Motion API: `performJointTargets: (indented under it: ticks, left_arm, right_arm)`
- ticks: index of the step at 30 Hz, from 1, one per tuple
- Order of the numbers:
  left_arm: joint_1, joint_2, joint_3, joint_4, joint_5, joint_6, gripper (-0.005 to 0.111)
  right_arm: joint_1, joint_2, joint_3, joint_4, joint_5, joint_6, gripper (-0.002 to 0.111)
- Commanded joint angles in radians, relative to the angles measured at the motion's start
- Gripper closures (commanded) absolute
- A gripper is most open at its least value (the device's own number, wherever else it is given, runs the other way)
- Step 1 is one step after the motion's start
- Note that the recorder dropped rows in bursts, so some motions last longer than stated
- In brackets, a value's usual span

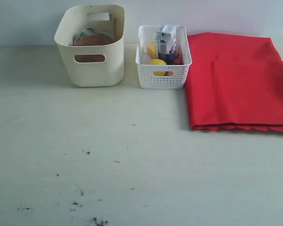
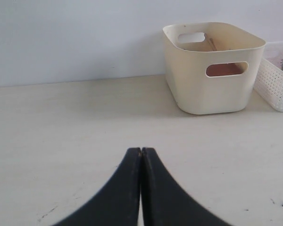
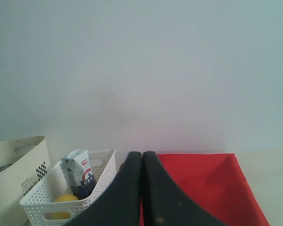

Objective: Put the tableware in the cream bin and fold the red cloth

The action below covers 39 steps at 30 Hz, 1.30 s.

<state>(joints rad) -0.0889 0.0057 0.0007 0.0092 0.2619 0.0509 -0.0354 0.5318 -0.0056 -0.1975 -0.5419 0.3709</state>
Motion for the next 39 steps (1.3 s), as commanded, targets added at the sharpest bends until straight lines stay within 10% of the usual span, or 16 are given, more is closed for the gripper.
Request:
performJointTargets:
  ticks: [1,39]
  left_arm:
    - [0.002,-0.006,-0.001,-0.002,0.006,-0.005,0.104]
    - [0.002,-0.006,-0.001,-0.009,0.058,-0.005,0.104]
  right_arm:
    - [-0.001,-0.008,0.006,-0.005,-0.006,-0.004,0.108]
    - [-0.001,-0.008,0.006,0.003,-0.006,-0.004,0.108]
